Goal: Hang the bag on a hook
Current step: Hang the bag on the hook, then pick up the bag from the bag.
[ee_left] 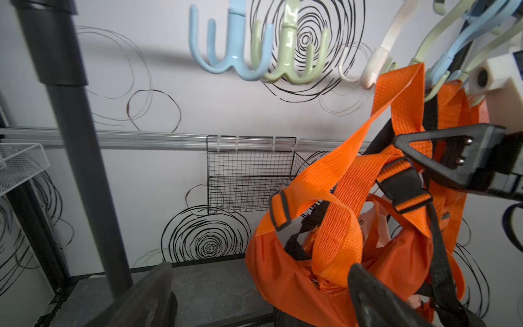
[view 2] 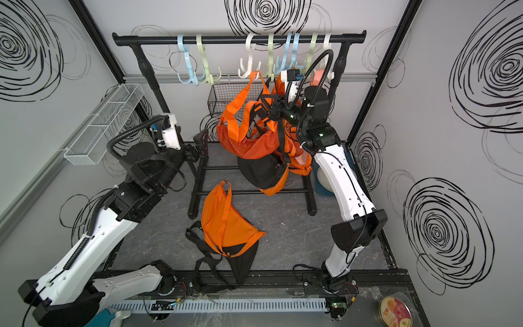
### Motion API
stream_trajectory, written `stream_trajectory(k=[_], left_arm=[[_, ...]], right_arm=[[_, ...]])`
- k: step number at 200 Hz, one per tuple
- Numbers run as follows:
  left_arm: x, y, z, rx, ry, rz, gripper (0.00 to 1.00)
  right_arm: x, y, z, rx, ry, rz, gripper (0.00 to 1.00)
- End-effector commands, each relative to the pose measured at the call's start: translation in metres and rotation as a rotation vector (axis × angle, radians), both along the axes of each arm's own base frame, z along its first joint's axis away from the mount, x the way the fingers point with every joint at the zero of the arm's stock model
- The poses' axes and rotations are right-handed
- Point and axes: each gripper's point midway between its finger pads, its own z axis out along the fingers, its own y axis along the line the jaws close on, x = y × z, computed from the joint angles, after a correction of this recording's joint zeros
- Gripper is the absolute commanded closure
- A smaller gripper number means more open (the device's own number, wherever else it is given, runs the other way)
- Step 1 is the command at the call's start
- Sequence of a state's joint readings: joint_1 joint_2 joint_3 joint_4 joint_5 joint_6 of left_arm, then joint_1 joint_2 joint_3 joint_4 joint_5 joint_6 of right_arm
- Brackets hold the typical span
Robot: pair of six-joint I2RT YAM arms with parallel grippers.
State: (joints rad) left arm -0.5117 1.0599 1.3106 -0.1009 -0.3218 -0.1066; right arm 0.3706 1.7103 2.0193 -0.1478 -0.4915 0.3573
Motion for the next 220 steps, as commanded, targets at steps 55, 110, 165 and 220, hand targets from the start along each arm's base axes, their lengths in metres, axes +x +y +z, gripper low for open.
stream_trajectory(k=[55,110,165,220], left_arm=[[-0.004,0.031,-0.024,-0.077,-0.029,0.102,0.01],[-0.01,0.057,-0.078,-0.069,0.03,0.231,0.01],[-0.036,0.096,-0.115,-0.096,-0.029,0.394,0.01],[-0.05,0.112,-0.122,-0.157,-0.091,0.458,0.01]], right_arm=[[-0.047,-0.007,0.038,-0.012,-0.107,-0.033,0.55],[-0.095,-0.021,0.058,-0.046,-0.211,-0.098,0.26],[-0.17,0.055,-0.054,-0.314,-0.197,0.127,0.19],[-0.246,0.103,-0.291,-0.643,0.123,0.451,0.2]])
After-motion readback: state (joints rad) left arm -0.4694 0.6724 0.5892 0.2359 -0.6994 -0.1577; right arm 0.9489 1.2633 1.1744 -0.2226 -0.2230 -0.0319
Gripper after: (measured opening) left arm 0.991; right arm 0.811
